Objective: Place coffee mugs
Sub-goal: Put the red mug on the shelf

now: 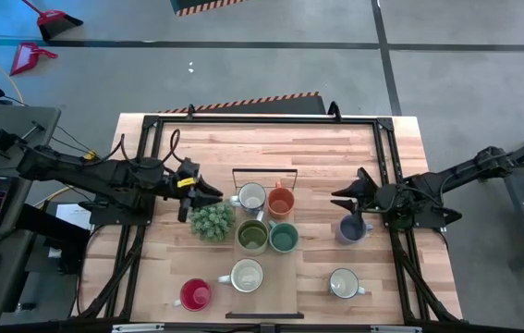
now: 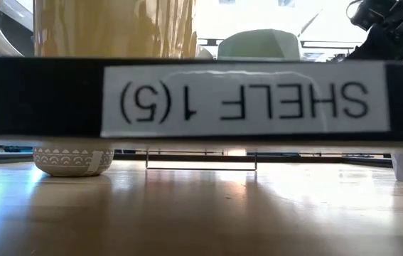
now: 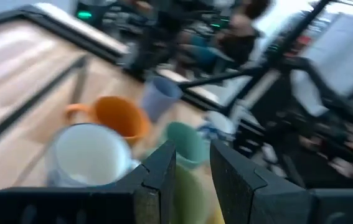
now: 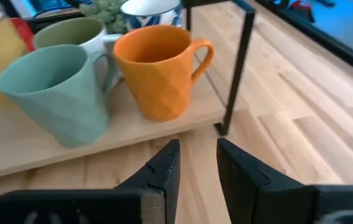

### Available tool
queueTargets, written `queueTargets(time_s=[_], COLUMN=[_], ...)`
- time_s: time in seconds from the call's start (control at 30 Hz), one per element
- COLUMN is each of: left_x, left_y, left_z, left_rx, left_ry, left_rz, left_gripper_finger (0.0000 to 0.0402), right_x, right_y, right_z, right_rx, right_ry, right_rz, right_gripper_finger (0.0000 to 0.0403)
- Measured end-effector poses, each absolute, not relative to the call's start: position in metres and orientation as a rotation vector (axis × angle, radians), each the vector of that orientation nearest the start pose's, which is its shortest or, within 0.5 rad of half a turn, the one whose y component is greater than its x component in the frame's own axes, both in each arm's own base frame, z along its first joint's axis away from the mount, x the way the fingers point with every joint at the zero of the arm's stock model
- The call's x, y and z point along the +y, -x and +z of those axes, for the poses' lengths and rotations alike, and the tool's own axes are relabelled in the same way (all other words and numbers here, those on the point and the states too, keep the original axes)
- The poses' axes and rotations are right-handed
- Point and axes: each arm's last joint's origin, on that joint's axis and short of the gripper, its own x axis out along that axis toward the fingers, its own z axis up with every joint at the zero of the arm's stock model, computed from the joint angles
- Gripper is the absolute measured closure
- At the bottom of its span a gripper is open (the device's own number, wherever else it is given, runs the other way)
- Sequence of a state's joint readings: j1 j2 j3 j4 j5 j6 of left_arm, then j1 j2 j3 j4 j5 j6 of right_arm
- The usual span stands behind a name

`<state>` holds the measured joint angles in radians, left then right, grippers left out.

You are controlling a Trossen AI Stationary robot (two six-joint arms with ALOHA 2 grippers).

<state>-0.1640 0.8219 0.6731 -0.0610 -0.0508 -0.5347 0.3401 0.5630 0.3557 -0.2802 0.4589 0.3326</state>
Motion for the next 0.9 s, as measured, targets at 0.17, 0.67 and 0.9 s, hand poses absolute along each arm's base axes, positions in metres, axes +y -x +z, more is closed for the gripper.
queueTargets(time_s=[0.17, 0.67, 0.9], left_x=[-0.039, -0.082, -0.105], left_y=[-0.183, -0.166, -0.149], left_z=[0.307, 0.311, 0.307], left_rx=[0.217, 0.405, 0.533], left_ry=[0.525, 0.734, 0.758], left_rz=[-0.266, -0.487, -0.447], left_gripper_finger=[0.0314, 0.0314, 0.0314], right_x=[0.030, 0.030, 0.030], right_y=[-0.128, -0.128, -0.128], right_z=[0.209, 0.209, 0.209], right_rx=[0.409, 0.380, 0.377], right_ry=[-0.127, -0.328, -0.358], right_rz=[-0.242, -0.292, -0.297], right_gripper_finger=[0.0316, 0.0316, 0.0316])
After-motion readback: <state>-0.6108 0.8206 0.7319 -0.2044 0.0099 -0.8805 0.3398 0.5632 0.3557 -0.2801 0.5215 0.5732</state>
